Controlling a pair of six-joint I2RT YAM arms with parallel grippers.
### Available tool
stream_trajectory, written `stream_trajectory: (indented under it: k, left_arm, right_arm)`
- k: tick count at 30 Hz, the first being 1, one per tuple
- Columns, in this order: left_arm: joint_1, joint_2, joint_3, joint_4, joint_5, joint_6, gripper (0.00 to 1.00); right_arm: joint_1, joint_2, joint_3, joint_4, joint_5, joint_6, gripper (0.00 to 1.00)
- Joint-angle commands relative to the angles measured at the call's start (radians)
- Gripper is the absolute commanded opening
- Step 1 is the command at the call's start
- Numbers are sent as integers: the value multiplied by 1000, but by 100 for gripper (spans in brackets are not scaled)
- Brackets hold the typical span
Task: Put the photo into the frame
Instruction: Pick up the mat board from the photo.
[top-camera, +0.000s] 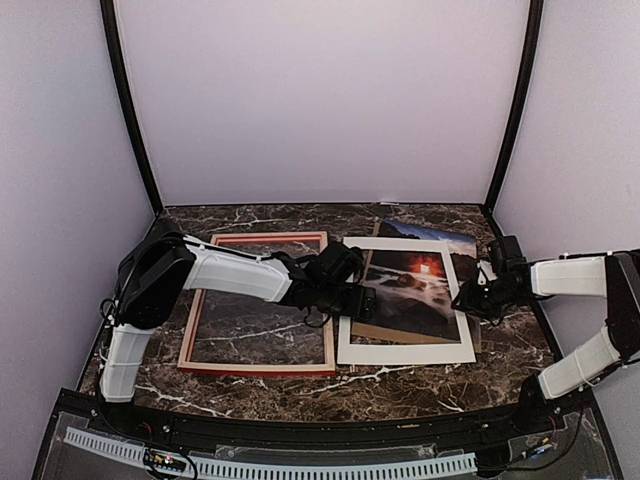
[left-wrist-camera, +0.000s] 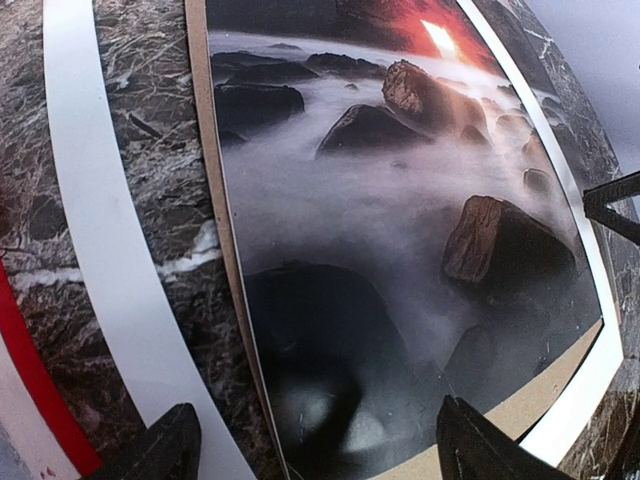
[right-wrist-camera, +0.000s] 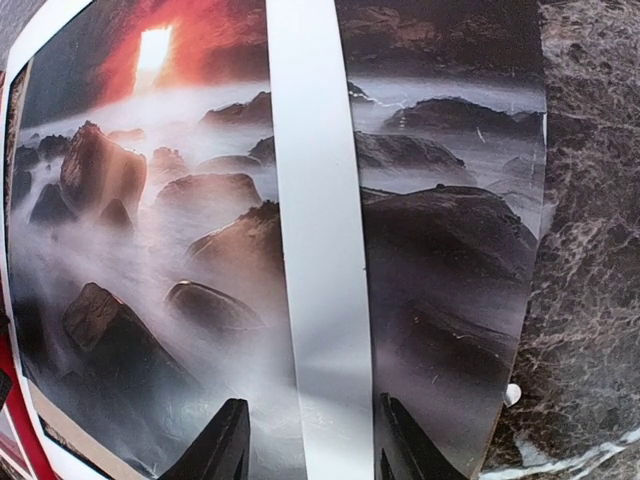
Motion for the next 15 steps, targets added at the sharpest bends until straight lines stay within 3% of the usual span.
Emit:
stream_trajectory:
  k: [1,15]
  left_arm:
    - [7,72,-41,-131,37,-46,84]
    - [7,71,-78,-109,62,-61,83]
  right_arm:
    - [-9,12,-24,43,-55,1,43]
    - [-79,5,-76,147,-269,29,35]
